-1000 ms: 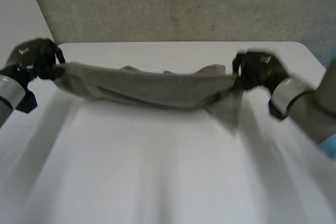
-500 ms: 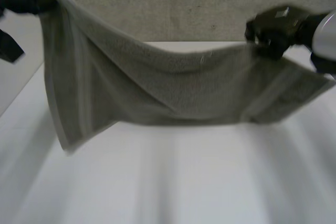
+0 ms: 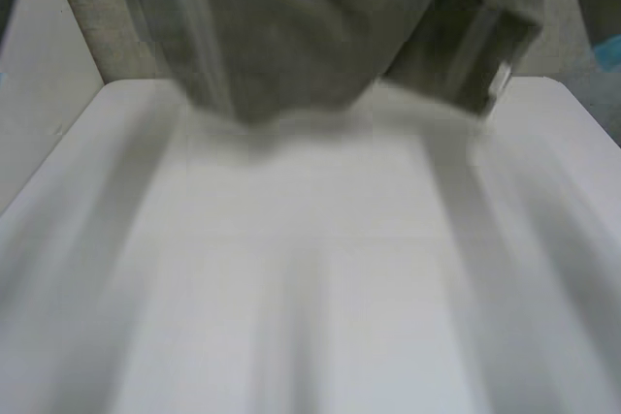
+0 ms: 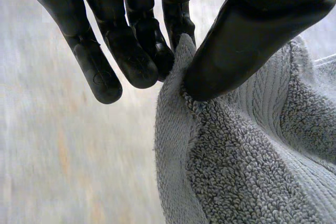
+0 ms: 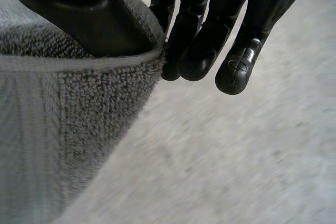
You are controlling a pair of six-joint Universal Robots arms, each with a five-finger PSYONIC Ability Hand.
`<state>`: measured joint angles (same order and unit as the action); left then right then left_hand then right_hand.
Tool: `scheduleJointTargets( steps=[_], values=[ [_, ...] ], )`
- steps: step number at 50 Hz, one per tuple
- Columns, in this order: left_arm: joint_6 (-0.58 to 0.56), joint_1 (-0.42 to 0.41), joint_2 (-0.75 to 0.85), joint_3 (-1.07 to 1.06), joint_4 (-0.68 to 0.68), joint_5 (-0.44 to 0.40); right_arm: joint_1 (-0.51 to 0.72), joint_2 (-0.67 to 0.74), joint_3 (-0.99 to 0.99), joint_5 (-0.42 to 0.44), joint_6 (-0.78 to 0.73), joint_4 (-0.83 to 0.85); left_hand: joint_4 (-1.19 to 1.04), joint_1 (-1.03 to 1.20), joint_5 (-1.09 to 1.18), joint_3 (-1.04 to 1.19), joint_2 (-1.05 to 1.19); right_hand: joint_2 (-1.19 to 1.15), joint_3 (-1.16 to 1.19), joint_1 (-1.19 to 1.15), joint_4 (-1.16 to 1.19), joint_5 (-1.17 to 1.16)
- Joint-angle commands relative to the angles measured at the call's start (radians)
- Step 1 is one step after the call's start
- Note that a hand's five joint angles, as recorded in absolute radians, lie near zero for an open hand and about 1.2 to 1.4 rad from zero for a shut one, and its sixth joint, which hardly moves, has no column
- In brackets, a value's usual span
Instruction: Fold the towel.
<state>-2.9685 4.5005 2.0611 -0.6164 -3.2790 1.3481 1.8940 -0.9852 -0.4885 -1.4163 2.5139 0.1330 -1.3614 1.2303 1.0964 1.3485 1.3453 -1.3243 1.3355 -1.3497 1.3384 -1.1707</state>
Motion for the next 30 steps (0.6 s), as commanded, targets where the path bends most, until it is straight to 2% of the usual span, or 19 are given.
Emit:
scheduleJointTargets(
  steps=[1,2,4,5,7,8,11,12,14,17,21,27,29,30],
  values=[
    [0.011,0.003,-0.012,-0.052,-0.014,-0.006,-0.001,-0.027,-0.109,0.022,0.043,-0.033,-0.035,0.166,0.125,0.048,0.051,-0.072,0.061,-0.047,0.058,-0.051],
    [0.011,0.003,-0.012,-0.052,-0.015,-0.006,-0.001,-0.027,-0.110,0.022,0.043,-0.033,-0.035,0.166,0.125,0.048,0.051,-0.072,0.061,-0.047,0.058,-0.051],
    [0.005,0.015,-0.010,-0.170,-0.021,-0.012,-0.006,-0.038,-0.207,0.078,0.048,-0.052,-0.035,0.166,0.125,0.048,0.051,-0.072,0.061,-0.047,0.058,-0.051],
    [0.005,0.016,-0.010,-0.171,-0.021,-0.012,-0.006,-0.038,-0.208,0.079,0.048,-0.052,-0.035,0.166,0.125,0.048,0.051,-0.072,0.061,-0.047,0.058,-0.051],
    [0.000,0.028,-0.006,-0.288,-0.047,-0.018,-0.013,-0.039,-0.309,0.146,0.048,-0.078,-0.035,0.166,0.125,0.048,0.051,-0.072,0.061,-0.047,0.058,-0.051],
    [0.000,0.028,-0.006,-0.289,-0.047,-0.018,-0.013,-0.039,-0.309,0.146,0.048,-0.078,-0.035,0.166,0.125,0.048,0.051,-0.072,0.061,-0.047,0.058,-0.051],
    [-0.007,0.049,0.011,-0.490,-0.123,-0.029,-0.016,-0.036,-0.477,0.239,0.039,-0.114,-0.035,0.166,0.125,0.048,0.051,-0.072,0.061,-0.047,0.058,-0.051],
    [-0.007,0.049,0.011,-0.491,-0.123,-0.029,-0.016,-0.036,-0.478,0.240,0.039,-0.115,-0.035,0.166,0.125,0.048,0.051,-0.072,0.061,-0.047,0.058,-0.051],
    [-0.027,0.057,0.016,-0.628,-0.189,-0.079,-0.041,-0.032,-0.603,0.287,0.031,-0.116,-0.035,0.166,0.125,0.048,0.051,-0.072,0.061,-0.047,0.058,-0.051],
    [-0.040,0.059,0.017,-0.680,-0.219,-0.104,-0.056,-0.026,-0.664,0.304,0.026,-0.118,-0.035,0.166,0.125,0.048,0.051,-0.072,0.061,-0.047,0.058,-0.051],
    [-0.115,0.092,0.019,-0.830,-0.269,-0.159,-0.075,-0.013,-0.835,0.315,0.006,-0.108,-0.035,0.166,0.125,0.048,0.051,-0.072,0.061,-0.047,0.058,-0.051],
    [-0.184,0.140,-0.007,-0.939,-0.269,-0.167,-0.092,-0.010,-0.993,0.304,0.016,-0.015,-0.035,0.166,0.125,0.048,0.051,-0.072,0.061,-0.047,0.058,-0.051],
    [-0.185,0.151,-0.013,-0.948,-0.271,-0.168,-0.093,-0.009,-1.018,0.295,0.020,0.022,-0.035,0.166,0.125,0.048,0.051,-0.020,0.009,0.005,0.006,0.001],
    [-0.184,0.161,-0.018,-0.953,-0.271,-0.168,-0.093,-0.009,-1.036,0.278,0.023,0.058,-0.035,0.166,0.125,0.048,0.051,0.111,-0.122,0.136,-0.125,0.132]
  ],
)
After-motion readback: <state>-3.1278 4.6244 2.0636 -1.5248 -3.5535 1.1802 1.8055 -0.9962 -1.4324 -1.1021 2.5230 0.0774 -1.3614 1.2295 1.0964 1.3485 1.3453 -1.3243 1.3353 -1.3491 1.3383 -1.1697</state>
